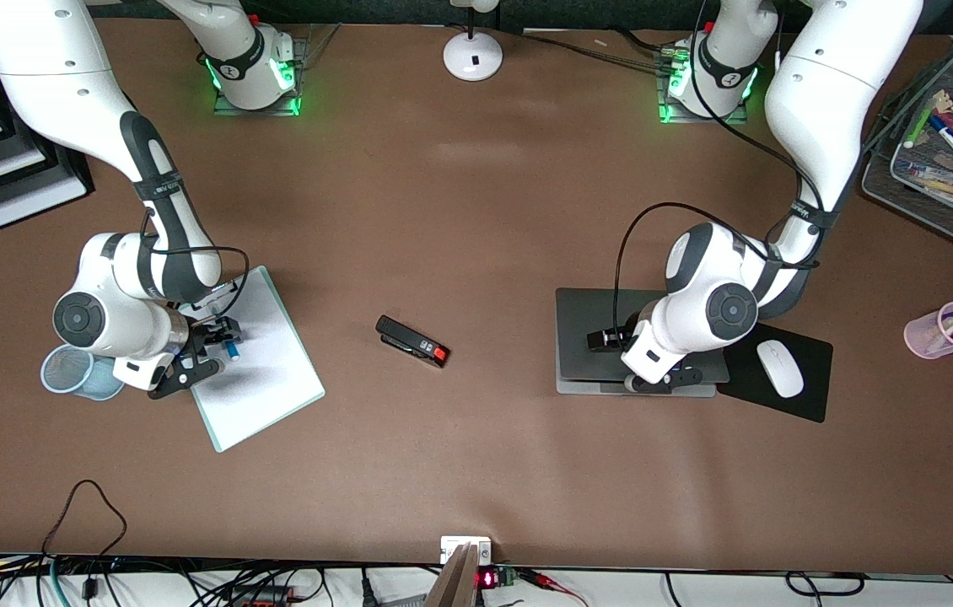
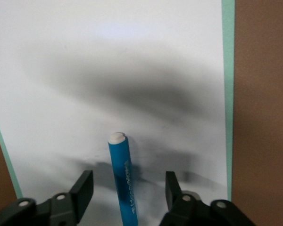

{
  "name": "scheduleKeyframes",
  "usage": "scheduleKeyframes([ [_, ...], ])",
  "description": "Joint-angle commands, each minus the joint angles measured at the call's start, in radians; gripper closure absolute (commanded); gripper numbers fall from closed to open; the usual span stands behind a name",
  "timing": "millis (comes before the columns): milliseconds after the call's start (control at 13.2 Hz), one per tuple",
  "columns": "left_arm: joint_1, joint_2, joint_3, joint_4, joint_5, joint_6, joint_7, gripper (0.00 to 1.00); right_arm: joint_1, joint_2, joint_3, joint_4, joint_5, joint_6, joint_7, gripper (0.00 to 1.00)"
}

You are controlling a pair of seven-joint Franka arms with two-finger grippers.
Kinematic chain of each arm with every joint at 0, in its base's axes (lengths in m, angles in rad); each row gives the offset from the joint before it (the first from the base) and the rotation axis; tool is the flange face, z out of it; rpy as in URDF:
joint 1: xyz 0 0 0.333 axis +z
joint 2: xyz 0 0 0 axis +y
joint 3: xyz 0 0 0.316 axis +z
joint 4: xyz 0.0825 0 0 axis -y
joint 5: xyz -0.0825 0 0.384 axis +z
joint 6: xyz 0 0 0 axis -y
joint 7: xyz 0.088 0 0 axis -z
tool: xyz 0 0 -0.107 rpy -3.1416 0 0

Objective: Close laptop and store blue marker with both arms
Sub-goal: 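Press the lid shut with the left gripper while the right gripper grasps the marker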

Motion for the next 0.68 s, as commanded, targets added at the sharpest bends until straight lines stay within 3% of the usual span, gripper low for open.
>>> scheduleKeyframes([
  [0, -0.009, 0.038, 0.004, 0.028, 0.005, 0.025, 0.002, 0.00, 0.006, -0.003, -0.002, -0.010, 0.019, 0.012, -0.020, 0.38],
  [228, -0.009, 0.057, 0.004, 0.025, 0.006, 0.054, 0.002, 0.00, 0.006, -0.003, -0.002, -0.010, 0.019, 0.008, -0.021, 0.46],
  [607, -0.015, 0.074, 0.004, 0.025, 0.006, 0.079, 0.002, 0.00, 0.012, -0.001, -0.002, -0.010, 0.017, 0.012, -0.021, 0.46],
])
